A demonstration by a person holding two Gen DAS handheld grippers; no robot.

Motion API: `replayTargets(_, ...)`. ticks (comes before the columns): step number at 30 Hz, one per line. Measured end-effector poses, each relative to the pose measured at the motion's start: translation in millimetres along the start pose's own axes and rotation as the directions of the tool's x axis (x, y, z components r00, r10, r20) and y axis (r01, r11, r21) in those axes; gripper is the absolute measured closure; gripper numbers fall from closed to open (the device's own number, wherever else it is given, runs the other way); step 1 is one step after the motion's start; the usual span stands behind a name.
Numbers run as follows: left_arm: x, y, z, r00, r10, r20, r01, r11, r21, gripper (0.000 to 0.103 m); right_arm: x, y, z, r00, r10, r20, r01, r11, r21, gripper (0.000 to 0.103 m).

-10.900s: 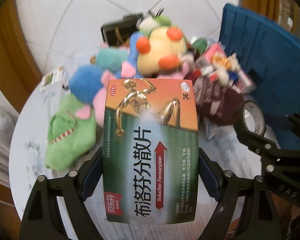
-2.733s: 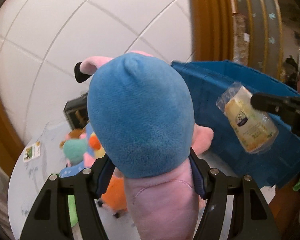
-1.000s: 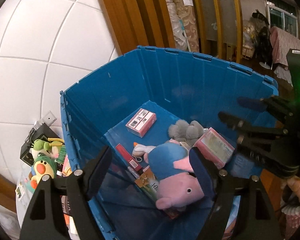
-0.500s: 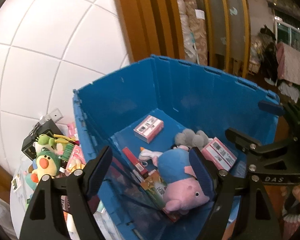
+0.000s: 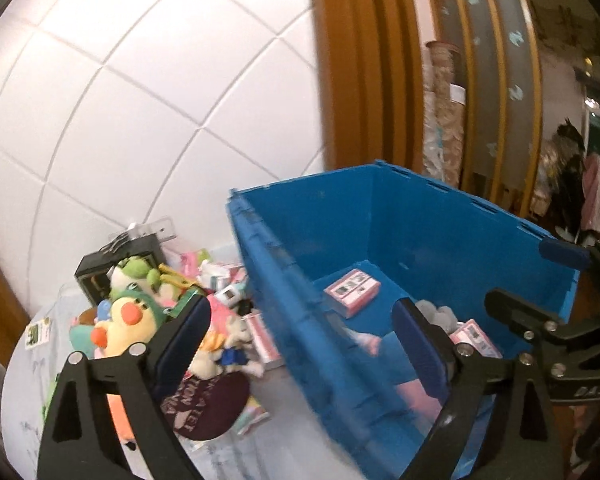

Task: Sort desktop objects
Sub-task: 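Return both grippers from the blue bin to the pile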

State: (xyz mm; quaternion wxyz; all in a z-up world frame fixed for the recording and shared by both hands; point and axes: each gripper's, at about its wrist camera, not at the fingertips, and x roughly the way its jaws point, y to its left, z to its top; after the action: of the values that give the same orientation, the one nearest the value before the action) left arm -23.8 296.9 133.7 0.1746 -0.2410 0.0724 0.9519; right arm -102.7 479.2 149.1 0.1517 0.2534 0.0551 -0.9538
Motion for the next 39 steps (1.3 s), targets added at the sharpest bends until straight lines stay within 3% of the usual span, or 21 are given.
replayTargets(5,-4.2,57.2,-14.4,0.999,0.048,-0.004,-0.048,0.998,-0.047,0.010,1.8,51.0,12.6,0.999,0.049,0.021,-0.048,0.998,-0.034,0.000)
replayTargets(14,1.5,175.2,-57.9,0.987,0.132,-0.092,-0.142,0.982,-0.123,0.010,19.7,147.5,25.4,0.995,0.099,0.021,-0.097,0.992,-0.074,0.000)
replayTargets(25,17.1,294.4,-130.9,0.946,0.215,-0.241,-0.257,0.953,-0.159,0.010,81.8,235.8,5.0,0.983,0.160,-0.091,-0.166,0.984,-0.061,0.000)
replayTargets(31,31.8,321.1,-158.1,0.937,0.184,-0.298,-0.244,0.953,-0.178,0.010,124.1,261.6,-16.6,0.973,0.157,-0.172,-0.165,0.986,-0.033,0.000)
replayTargets(39,82.2,306.6,-174.2,0.929,0.092,-0.358,-0.168,0.968,-0.186,0.010,171.9,257.8,-45.5,0.955,0.132,-0.264,-0.133,0.991,0.014,0.000)
